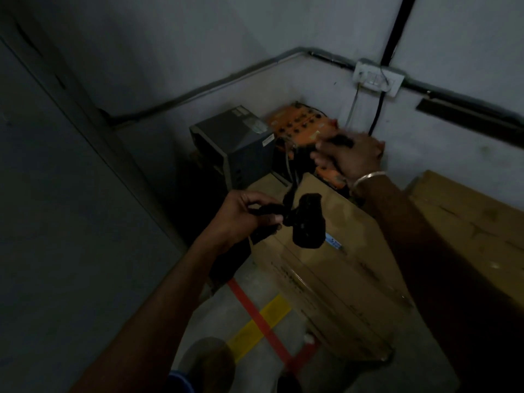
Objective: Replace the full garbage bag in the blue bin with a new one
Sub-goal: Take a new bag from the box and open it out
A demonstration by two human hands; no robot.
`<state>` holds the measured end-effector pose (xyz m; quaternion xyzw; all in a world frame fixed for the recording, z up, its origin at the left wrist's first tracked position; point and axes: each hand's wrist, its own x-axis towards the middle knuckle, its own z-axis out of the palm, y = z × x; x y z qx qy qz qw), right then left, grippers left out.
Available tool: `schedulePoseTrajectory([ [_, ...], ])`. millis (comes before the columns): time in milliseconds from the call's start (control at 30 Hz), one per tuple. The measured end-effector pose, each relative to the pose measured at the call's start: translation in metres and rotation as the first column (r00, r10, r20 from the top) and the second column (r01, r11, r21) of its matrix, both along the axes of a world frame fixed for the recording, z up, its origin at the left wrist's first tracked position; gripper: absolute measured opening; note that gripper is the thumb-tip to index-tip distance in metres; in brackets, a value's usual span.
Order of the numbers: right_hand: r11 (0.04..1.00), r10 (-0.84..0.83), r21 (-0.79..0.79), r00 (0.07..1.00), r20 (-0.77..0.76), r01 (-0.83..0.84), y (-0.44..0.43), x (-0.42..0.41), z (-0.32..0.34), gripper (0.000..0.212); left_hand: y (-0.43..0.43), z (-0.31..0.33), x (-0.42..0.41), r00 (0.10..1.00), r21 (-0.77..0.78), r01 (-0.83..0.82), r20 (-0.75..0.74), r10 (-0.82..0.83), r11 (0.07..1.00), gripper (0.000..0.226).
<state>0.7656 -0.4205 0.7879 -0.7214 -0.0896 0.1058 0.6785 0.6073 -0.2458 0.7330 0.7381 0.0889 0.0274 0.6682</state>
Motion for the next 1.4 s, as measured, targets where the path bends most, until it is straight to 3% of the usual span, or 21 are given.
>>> schedulePoseTrajectory([
  [67,0.942,0.058,-0.329,0.998,-0.037,-0.067,-0.002,0.002,-0.054,0.011,0.001,0.005,0.004,0.993,-0.076,-0.104,0.043,0.107,0.992,0.021],
  [133,0.765,0.151,-0.624,0.986,-0.066,-0.159,-0.019,-0.028,-0.102,0.018,0.006,0.006,0.009,0.968,-0.122,-0.237,0.058,0.245,0.964,0.022],
  [200,0.679,0.214,-0.682,0.962,-0.168,-0.27,-0.036,-0.073,-0.119,0.015,0.014,0.001,0.016,0.945,-0.109,-0.316,0.047,0.323,0.942,0.019],
  [300,0.689,0.342,-0.614,0.92,-0.191,-0.384,-0.045,-0.112,-0.073,0.007,0.024,-0.008,0.023,0.941,-0.015,-0.336,0.043,0.336,0.942,0.019],
  [400,0.767,0.476,-0.508,0.878,0.043,-0.392,-0.036,-0.103,0.015,0.009,0.021,-0.013,0.027,0.957,0.071,-0.288,0.021,0.288,0.955,0.021],
  [467,0.935,0.328,-0.195,0.933,0.148,-0.297,-0.021,-0.075,0.055,0.016,0.014,-0.012,0.025,0.972,0.076,-0.234,-0.017,0.235,0.969,0.02],
  [567,0.976,0.083,0.2,0.996,0.023,-0.086,0.009,-0.016,0.061,0.019,0.005,-0.002,0.021,0.995,0.025,-0.098,0.002,0.098,0.995,0.016],
  [600,0.978,0.036,0.206,0.999,-0.034,-0.028,0.017,0.004,0.048,0.017,0.003,0.002,0.02,0.997,0.003,-0.078,0.017,0.078,0.997,0.016],
  [667,0.997,-0.028,-0.081,0.995,-0.094,0.021,0.021,0.028,0.002,0.012,0.003,0.008,0.019,0.994,-0.058,-0.103,0.031,0.105,0.993,0.012],
  [700,0.94,0.009,-0.339,0.997,-0.076,-0.034,0.019,0.032,-0.028,0.015,0.005,0.01,0.02,0.99,-0.082,-0.137,0.033,0.141,0.987,0.013],
  [767,0.595,0.212,-0.777,0.973,-0.092,-0.204,0.009,0.017,-0.081,0.025,0.014,0.01,0.021,0.973,-0.1,-0.22,0.042,0.225,0.97,0.017],
  [800,0.381,0.336,-0.892,0.935,-0.113,-0.244,0.003,-0.001,-0.096,0.024,0.02,0.009,0.023,0.961,-0.105,-0.266,0.048,0.272,0.958,0.018],
  [833,0.302,0.384,-0.897,0.902,-0.196,-0.323,-0.001,-0.021,-0.105,0.017,0.026,0.007,0.025,0.947,-0.116,-0.312,0.047,0.319,0.943,0.017],
  [867,0.305,0.439,-0.851,0.856,-0.271,-0.426,-0.006,-0.043,-0.1,0.01,0.031,0.005,0.026,0.932,-0.131,-0.353,0.042,0.361,0.926,0.016],
  [933,0.444,0.412,-0.709,0.828,-0.381,-0.548,-0.016,-0.066,-0.085,0.031,0.04,0.0,0.029,0.911,-0.124,-0.404,0.039,0.411,0.906,0.014],
  [967,0.428,0.435,-0.707,0.814,-0.385,-0.563,-0.019,-0.073,-0.068,0.027,0.043,-0.003,0.029,0.909,-0.101,-0.41,0.04,0.416,0.906,0.012],
  [1033,0.477,0.491,-0.695,0.819,-0.297,-0.538,-0.019,-0.068,-0.015,0.017,0.046,-0.007,0.03,0.911,-0.076,-0.41,0.025,0.413,0.909,0.012],
  [1100,0.559,0.572,-0.707,0.818,-0.05,-0.434,-0.016,-0.054,0.048,0.013,0.045,-0.011,0.031,0.911,-0.068,-0.412,-0.013,0.412,0.909,0.013],
  [1233,0.965,0.249,-0.135,0.948,0.197,-0.225,0.004,-0.009,0.12,0.007,0.036,-0.015,0.03,0.921,-0.174,-0.387,-0.126,0.37,0.905,0.011],
  [1300,0.979,0.131,0.136,0.982,0.137,-0.149,0.016,0.019,0.129,0.007,0.031,-0.015,0.028,0.927,-0.342,-0.371,-0.194,0.321,0.864,0.016],
  [1400,0.985,0.084,0.139,0.99,0.117,-0.1,0.021,0.044,0.134,0.005,0.027,-0.021,0.03,0.935,-0.517,-0.333,-0.286,0.208,0.788,0.019],
])
